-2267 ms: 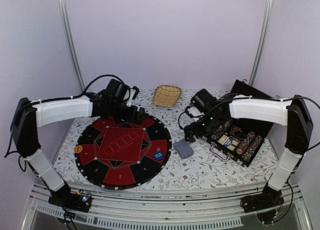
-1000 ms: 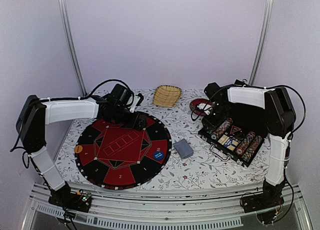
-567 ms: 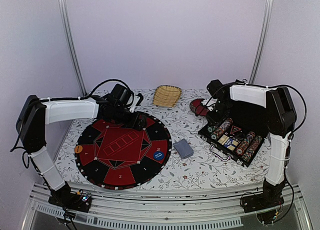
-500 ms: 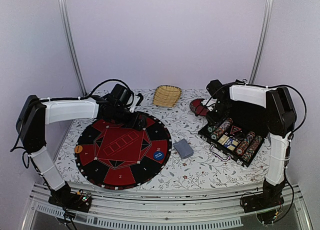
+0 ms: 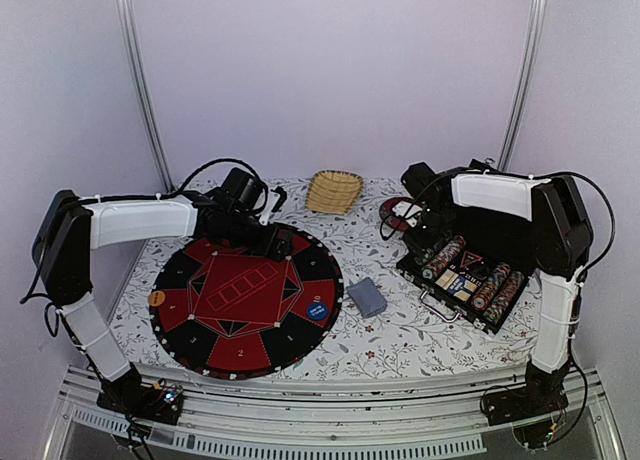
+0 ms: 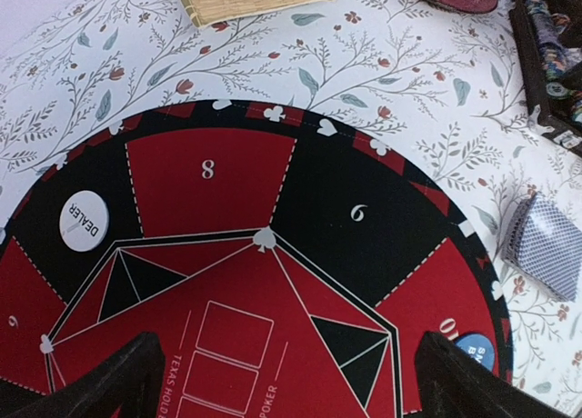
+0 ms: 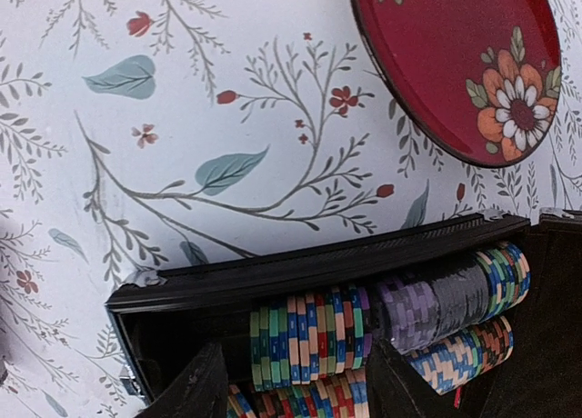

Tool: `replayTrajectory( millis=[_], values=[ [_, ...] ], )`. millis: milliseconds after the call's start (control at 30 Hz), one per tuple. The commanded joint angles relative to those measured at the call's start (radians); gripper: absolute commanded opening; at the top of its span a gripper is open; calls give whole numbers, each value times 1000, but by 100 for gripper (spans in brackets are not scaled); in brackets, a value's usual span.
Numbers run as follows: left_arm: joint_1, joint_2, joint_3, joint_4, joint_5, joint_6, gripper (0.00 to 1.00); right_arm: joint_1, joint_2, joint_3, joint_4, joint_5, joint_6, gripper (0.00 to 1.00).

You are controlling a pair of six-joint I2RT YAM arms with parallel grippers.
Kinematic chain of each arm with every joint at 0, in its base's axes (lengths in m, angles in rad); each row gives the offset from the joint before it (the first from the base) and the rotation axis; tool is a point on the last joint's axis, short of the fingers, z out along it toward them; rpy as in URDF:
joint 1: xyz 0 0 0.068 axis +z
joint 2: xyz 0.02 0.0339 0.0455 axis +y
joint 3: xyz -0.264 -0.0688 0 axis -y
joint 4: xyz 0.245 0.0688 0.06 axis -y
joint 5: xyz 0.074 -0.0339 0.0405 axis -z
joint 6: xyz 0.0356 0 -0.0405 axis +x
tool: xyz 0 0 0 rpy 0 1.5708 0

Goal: Distribute texas hold em gaming equipment
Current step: Pick up the pile of poker chips from the center of the board.

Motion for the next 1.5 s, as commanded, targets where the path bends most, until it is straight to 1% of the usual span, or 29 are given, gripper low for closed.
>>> replayTrajectory(
  millis=[0, 100, 233, 433, 567, 733, 867, 1000, 1267, 1467],
  values=[
    [3, 6, 0, -13, 9, 13, 98, 13, -43, -29, 30, 12, -11, 55],
    [4, 10, 3, -13, 9, 16, 98, 14, -36, -46, 32, 2, -13, 54],
    [5, 11, 4, -13, 12, 18, 98, 14, -31, -74, 38, -9, -11, 50],
    [6, 15, 4, -13, 21, 21, 98, 14, -43, -91, 28, -41, -4, 51],
    [8, 18, 4, -13, 26, 22, 98, 20, -62, -99, 29, -66, -5, 46],
    [11, 22, 5, -13, 29, 22, 98, 19, -62, -101, 15, -34, 3, 48],
    [12, 26, 4, -13, 34, 22, 98, 26, -88, -100, 18, -72, 4, 47],
    [14, 32, 7, -13, 38, 21, 98, 25, -71, -115, 26, -12, 5, 47],
    [24, 37, 2, -13, 39, 19, 98, 25, -17, -119, 52, -40, 6, 43],
    [27, 40, 0, -13, 40, 17, 98, 22, -4, -128, 60, 8, 14, 44]
  ],
)
